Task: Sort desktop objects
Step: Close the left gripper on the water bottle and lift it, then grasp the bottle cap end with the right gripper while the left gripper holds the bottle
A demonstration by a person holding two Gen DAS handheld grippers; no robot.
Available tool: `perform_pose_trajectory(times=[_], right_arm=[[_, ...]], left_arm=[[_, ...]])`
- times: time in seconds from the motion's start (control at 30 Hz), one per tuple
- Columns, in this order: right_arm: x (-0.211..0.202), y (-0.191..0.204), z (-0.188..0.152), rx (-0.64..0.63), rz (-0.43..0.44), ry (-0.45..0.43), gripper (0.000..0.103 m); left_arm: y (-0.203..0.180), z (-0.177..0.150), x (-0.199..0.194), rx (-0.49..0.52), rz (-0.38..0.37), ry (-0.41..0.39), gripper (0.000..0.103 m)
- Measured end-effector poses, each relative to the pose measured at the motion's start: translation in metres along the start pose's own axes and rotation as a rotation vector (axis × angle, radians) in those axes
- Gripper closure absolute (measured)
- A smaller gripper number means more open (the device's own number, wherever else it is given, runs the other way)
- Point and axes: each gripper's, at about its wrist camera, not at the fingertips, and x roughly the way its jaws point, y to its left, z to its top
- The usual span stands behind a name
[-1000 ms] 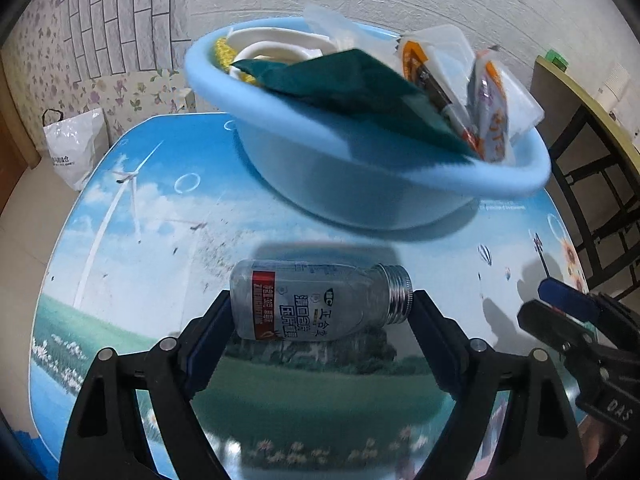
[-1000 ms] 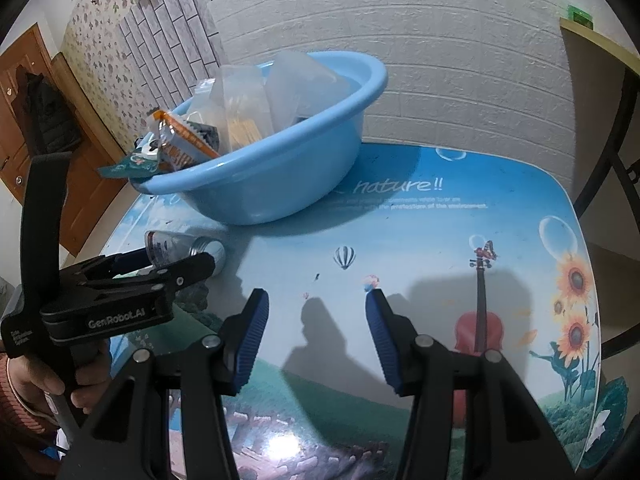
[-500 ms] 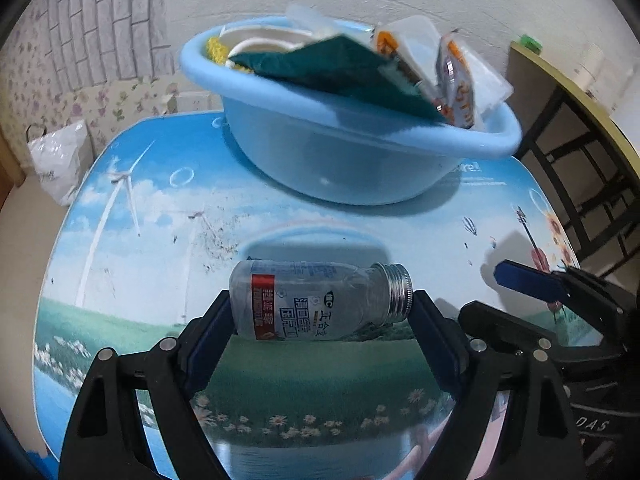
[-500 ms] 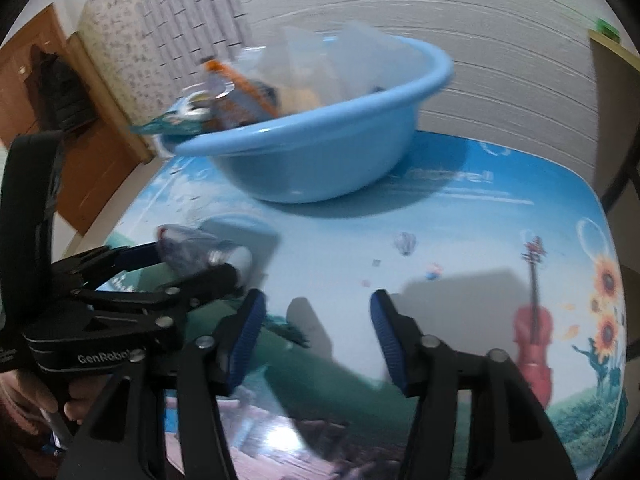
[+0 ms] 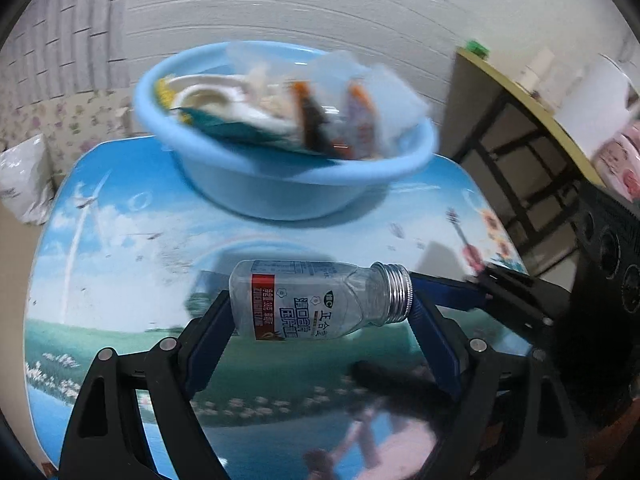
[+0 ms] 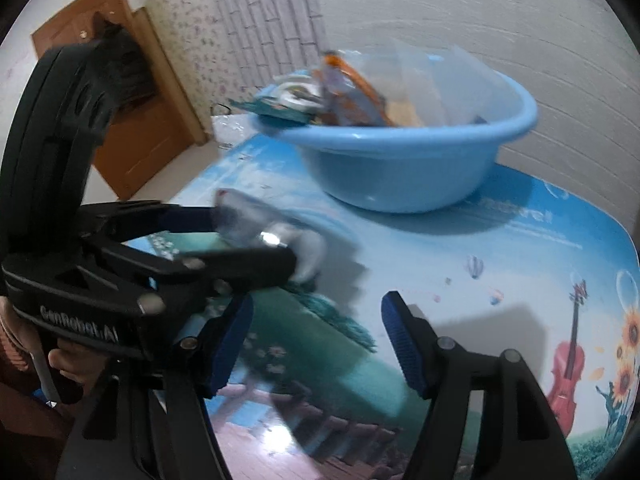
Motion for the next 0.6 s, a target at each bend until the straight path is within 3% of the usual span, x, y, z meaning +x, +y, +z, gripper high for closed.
perform_pose_trajectory(times=[0.17, 0.27, 0.37, 0.6], right_arm=[[-0.011, 0.013, 0.006, -0.054, 0.006, -0.073, 0.037], [-0.015, 0.008, 0.008, -0.033, 0.009, -0.094, 0.046], [-0.017, 0.002, 0.012, -0.037, 0.007, -0.099, 0.049], [-0.022, 0.006, 0.024, -0.055, 0.007, -0.136, 0.049]], left_arm=[[-0.017, 0.006, -0.007, 0.045, -0.018, -0.012, 0.017], [-0.017, 0.009, -0.01, 0.039, -0.032, -0.013, 0.017], [-0.018, 0.01, -0.015, 0.052, -0.023, -0.021, 0.017], [-0.027, 0.029, -0.029, 0.078, -0.002, -0.056, 0.017]])
